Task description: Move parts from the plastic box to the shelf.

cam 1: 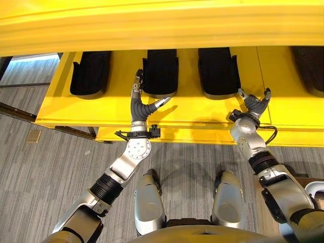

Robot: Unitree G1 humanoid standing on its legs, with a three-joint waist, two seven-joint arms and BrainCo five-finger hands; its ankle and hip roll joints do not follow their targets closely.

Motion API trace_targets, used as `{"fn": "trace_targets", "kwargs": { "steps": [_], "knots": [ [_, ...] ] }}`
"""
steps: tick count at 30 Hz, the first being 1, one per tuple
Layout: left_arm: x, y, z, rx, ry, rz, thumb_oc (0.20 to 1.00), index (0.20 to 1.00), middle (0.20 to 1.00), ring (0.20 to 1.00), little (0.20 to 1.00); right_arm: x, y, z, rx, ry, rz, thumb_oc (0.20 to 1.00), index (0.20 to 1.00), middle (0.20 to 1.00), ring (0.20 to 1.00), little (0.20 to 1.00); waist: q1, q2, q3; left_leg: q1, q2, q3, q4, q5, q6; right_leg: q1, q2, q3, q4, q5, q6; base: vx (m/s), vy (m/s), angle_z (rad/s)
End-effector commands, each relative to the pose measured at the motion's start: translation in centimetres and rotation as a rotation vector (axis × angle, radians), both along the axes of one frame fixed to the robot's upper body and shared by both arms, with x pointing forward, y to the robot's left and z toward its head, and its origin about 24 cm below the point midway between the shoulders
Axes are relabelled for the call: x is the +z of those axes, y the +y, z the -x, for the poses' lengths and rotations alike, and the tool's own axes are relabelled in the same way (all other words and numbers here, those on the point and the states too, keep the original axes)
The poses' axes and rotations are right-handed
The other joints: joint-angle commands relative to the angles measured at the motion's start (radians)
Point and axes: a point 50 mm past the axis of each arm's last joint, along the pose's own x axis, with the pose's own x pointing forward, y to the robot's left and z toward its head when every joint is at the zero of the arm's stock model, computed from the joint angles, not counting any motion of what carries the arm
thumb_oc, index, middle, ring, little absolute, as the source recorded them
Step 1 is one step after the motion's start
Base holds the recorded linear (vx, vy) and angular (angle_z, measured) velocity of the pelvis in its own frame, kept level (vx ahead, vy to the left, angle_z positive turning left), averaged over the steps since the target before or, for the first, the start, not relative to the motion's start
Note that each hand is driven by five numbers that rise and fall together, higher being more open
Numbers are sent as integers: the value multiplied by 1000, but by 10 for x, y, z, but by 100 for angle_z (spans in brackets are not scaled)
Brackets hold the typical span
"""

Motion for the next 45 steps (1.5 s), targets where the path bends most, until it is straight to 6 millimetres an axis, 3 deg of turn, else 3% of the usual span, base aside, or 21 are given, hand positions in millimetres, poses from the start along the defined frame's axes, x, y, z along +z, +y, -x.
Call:
{"fn": "trace_targets", "kwargs": {
  "steps": [1,4,10,14,17,25,28,30,35,41,45],
  "knots": [
    [26,-13,19,-69,-158,76,1000,1000,1000,1000,1000,16,2,5,-26,-127,107,1000,1000,1000,1000,1000,5,14,23,45,-54,38,-35,-11,86,76,70,-36,115,-82,-76,0,0,0],
    [24,-11,21,-69,-152,86,1000,1000,1000,1000,1000,32,7,5,10,-182,200,1000,1000,1000,1000,1000,1,20,19,53,-62,39,-50,-6,86,77,68,-36,105,-79,-74,8,11,-1],
    [20,-5,26,-66,-153,101,1000,1000,1000,1000,1000,59,33,11,165,-285,576,1000,1000,1000,1000,1000,-4,27,7,68,-69,40,-102,22,78,86,72,-37,58,-62,-69,9,14,-7],
    [17,1,28,-52,-151,101,1000,1000,1000,1000,1000,53,42,22,227,-285,716,1000,1000,1000,1000,1000,-10,26,-3,88,-72,42,-154,44,73,98,77,-35,3,-43,-58,2,8,3],
    [13,13,32,-13,-148,99,1000,1000,1000,1000,1000,36,40,40,295,-260,763,1000,1000,1000,1000,1000,-24,20,-22,124,-71,50,-237,76,64,117,80,-31,-87,-6,-35,23,15,-7],
    [-2,46,39,93,-63,118,1000,1000,1000,1000,1000,-4,18,83,455,-133,609,1000,1000,1000,1000,1000,-60,-7,-82,228,-57,85,-438,165,24,185,81,-34,-330,106,26,21,-24,-15],
    [-17,62,47,87,27,218,1000,1000,1000,1000,1000,-15,7,97,496,-74,528,1000,1000,1000,1000,1000,-62,-23,-116,264,-32,91,-515,207,2,225,68,-46,-429,160,56,33,-62,-18],
    [-33,73,61,58,88,282,1000,1000,1000,1000,1000,-25,-4,112,506,-32,446,1000,1000,1000,1000,1000,-56,-40,-159,303,10,110,-586,251,-28,270,45,-68,-534,223,90,32,-107,-9],
    [-64,89,75,132,230,382,1000,1000,1000,1000,1000,-27,-19,122,469,5,459,1000,1000,1000,1000,1000,-50,-55,-208,335,69,134,-647,288,-72,325,13,-110,-686,321,143,2,-57,0],
    [-85,98,83,130,326,372,1000,1000,1000,1000,1000,-33,-29,129,458,56,456,1000,1000,1000,1000,1000,-45,-63,-231,337,74,150,-647,291,-76,335,17,-134,-692,326,145,-20,-14,3],
    [-102,93,93,-73,440,320,1000,1000,1000,1000,1000,-41,-37,133,511,99,371,1000,1000,1000,1000,1000,-38,-67,-250,344,90,163,-648,299,-83,355,3,-157,-706,337,157,-66,10,4]
  ]
}}
